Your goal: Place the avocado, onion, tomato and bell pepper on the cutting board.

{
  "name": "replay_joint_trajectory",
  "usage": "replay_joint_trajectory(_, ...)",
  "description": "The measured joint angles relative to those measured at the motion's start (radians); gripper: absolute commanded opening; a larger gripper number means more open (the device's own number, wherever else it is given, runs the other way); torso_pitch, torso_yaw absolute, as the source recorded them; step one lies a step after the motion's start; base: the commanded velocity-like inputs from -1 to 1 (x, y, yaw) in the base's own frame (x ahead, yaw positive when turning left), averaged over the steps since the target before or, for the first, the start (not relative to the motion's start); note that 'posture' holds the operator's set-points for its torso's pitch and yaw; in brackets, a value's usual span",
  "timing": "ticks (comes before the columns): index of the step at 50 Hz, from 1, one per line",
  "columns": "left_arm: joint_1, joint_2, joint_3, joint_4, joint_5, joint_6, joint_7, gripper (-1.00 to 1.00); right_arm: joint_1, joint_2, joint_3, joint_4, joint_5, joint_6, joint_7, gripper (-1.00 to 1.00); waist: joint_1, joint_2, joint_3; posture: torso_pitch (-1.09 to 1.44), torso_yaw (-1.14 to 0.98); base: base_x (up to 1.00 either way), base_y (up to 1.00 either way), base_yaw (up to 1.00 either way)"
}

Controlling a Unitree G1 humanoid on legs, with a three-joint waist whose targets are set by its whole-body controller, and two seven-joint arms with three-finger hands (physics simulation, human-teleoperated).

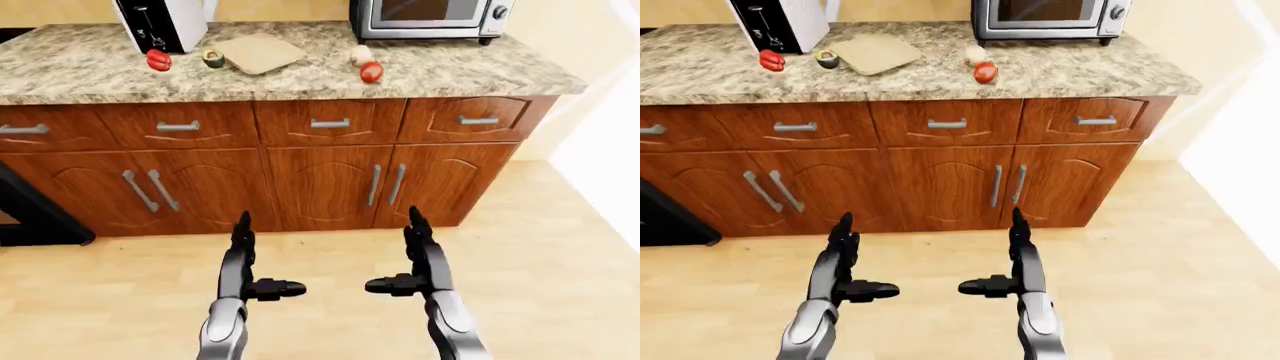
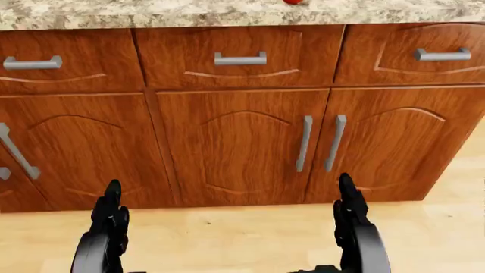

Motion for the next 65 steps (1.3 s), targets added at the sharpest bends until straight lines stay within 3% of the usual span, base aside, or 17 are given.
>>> replay_joint_trajectory(1,-0.001,0.003,-0.003,-0.056,0.001,0.039,0.001,1.0,0.005,-0.003,0.0,-0.044,0.0,0.019,-0.002,1.0,0.0,-0.004,-0.005,0.0,0.0,0.0,0.0,0.0)
replay_joint_trajectory(3,-0.045,0.008,-0.006,-0.204,0.013,0.116,0.01,1.0,-0.012,-0.009,-0.011,-0.166,0.001,0.051,-0.008,1.0,0.003,-0.005,-0.047,0.0,0.0,0.0,0.0,0.0)
replay_joint_trajectory(5,-0.088,0.008,-0.008,-0.287,0.023,0.166,0.017,1.0,-0.026,-0.012,-0.015,-0.231,-0.001,0.071,-0.01,1.0,0.005,-0.015,-0.035,0.0,0.0,0.0,0.0,0.0)
replay_joint_trajectory(8,-0.124,0.014,-0.011,-0.352,0.03,0.236,0.012,1.0,-0.045,-0.021,-0.02,-0.302,-0.008,0.13,-0.005,1.0,0.004,-0.01,-0.062,0.0,0.0,0.0,0.0,0.0)
replay_joint_trajectory(14,-0.218,0.055,0.036,-0.453,0.039,0.418,-0.006,1.0,-0.133,-0.034,-0.037,-0.399,0.0,0.248,0.001,1.0,0.006,-0.003,-0.065,0.0,0.0,0.0,0.0,0.0)
replay_joint_trajectory(22,-0.471,0.132,0.09,-0.496,0.031,0.595,-0.015,1.0,-0.388,-0.101,-0.07,-0.456,0.017,0.425,0.009,1.0,0.008,-0.003,-0.071,0.0,0.0,0.0,0.0,0.0)
replay_joint_trajectory(26,-0.566,0.158,0.096,-0.477,0.012,0.629,-0.011,1.0,-0.486,-0.13,-0.078,-0.445,0.028,0.461,0.02,1.0,0.008,-0.004,-0.067,0.0,0.0,0.01,0.0,0.0)
replay_joint_trajectory(31,-0.69,0.201,0.108,-0.436,-0.014,0.698,0.002,1.0,-0.597,-0.175,-0.095,-0.431,0.048,0.522,0.029,1.0,0.005,0.005,-0.031,0.0,0.0,0.3,0.05,0.0)
replay_joint_trajectory(34,-0.754,0.229,0.118,-0.453,-0.028,0.711,0.011,1.0,-0.675,-0.204,-0.109,-0.436,0.061,0.547,0.026,1.0,0.004,0.008,-0.034,0.0,0.0,0.32,0.05,0.0)
replay_joint_trajectory(38,-0.83,0.278,0.146,-0.488,-0.054,0.753,0.022,1.0,-0.749,-0.23,-0.117,-0.476,0.088,0.589,0.017,1.0,0.006,-0.01,-0.036,0.0,0.0,0.32,0.05,0.0)
replay_joint_trajectory(43,-0.855,0.299,0.142,-0.531,-0.079,0.809,0.033,1.0,-0.775,-0.245,-0.127,-0.496,0.113,0.627,0.0,1.0,-0.002,0.008,-0.034,0.0,0.0,0.32,0.05,0.0)
replay_joint_trajectory(46,-0.857,0.314,0.137,-0.539,-0.102,0.827,0.028,1.0,-0.767,-0.25,-0.128,-0.483,0.117,0.638,-0.008,1.0,-0.007,-0.003,-0.031,0.0,0.0,0.32,0.05,0.0)
replay_joint_trajectory(48,-0.851,0.321,0.144,-0.534,-0.107,0.829,0.03,1.0,-0.781,-0.26,-0.127,-0.474,0.122,0.65,-0.006,1.0,-0.008,0.009,-0.029,0.0,0.0,0.33,0.05,0.0)
replay_joint_trajectory(51,-0.844,0.331,0.161,-0.533,-0.108,0.833,0.037,1.0,-0.81,-0.278,-0.135,-0.482,0.134,0.656,-0.002,1.0,-0.012,0.055,-0.02,0.0,0.0,0.37,0.06,0.0)
replay_joint_trajectory(55,-0.817,0.349,0.201,-0.576,-0.118,0.881,0.062,1.0,-0.783,-0.264,-0.113,-0.507,0.149,0.66,-0.002,1.0,0.012,0.063,-0.003,0.0,0.0,0.41,0.07,0.0)
replay_joint_trajectory(60,-0.829,0.365,0.208,-0.615,-0.136,0.874,0.084,1.0,-0.783,-0.267,-0.123,-0.527,0.155,0.663,-0.012,1.0,0.014,0.036,-0.031,0.0,0.0,0.28,0.06,0.0)
replay_joint_trajectory(65,-0.819,0.367,0.202,-0.602,-0.153,0.867,0.092,1.0,-0.776,-0.262,-0.115,-0.54,0.146,0.65,-0.015,1.0,0.027,-0.034,-0.031,0.0,0.0,0.24,0.07,0.0)
